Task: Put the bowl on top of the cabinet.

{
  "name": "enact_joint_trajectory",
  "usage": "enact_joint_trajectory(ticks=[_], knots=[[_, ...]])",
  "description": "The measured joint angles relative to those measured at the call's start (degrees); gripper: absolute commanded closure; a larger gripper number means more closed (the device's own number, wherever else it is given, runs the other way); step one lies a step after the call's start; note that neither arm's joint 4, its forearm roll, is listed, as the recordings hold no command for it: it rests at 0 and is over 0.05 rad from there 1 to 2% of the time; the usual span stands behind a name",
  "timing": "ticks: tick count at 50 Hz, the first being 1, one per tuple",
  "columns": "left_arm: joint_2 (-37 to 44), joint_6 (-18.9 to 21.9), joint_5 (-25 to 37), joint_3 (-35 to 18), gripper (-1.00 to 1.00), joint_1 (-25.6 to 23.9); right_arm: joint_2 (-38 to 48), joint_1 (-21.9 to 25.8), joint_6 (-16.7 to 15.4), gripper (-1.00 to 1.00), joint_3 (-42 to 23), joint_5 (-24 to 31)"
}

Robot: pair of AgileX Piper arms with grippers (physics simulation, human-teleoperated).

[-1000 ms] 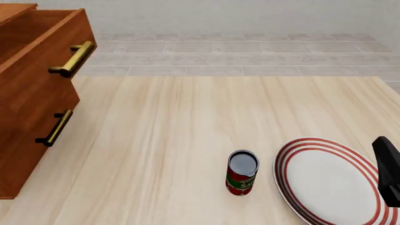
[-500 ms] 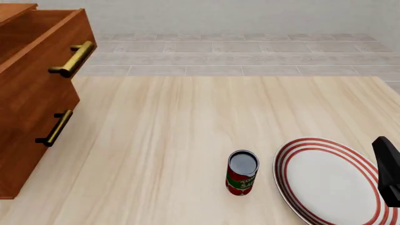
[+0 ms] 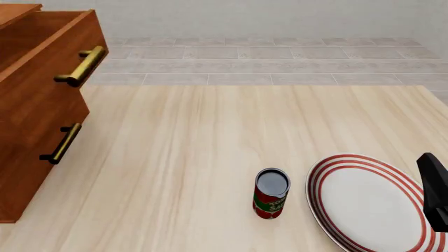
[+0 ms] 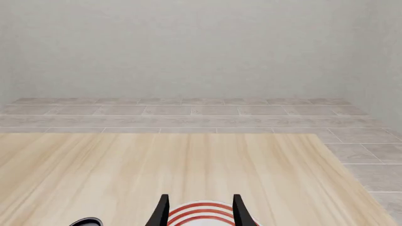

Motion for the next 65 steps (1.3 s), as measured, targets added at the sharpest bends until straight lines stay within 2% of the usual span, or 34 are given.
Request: enact_joint_trajectory(ticks=[47, 48, 65], knots=[[4.95, 6.05, -2.35, -0.51, 1.0, 1.01, 0.0, 0.0, 0.0, -1.0, 0.0, 0.0], [4.89, 6.39, -2.45, -0.48, -1.0, 0.91, 0.0, 0.0, 0.0, -1.0, 0.0, 0.0], [-1.56, 7.92, -3.71, 1.83, -1.0, -0.63, 0.0, 0.0, 0.0, -1.0, 0.0, 0.0]])
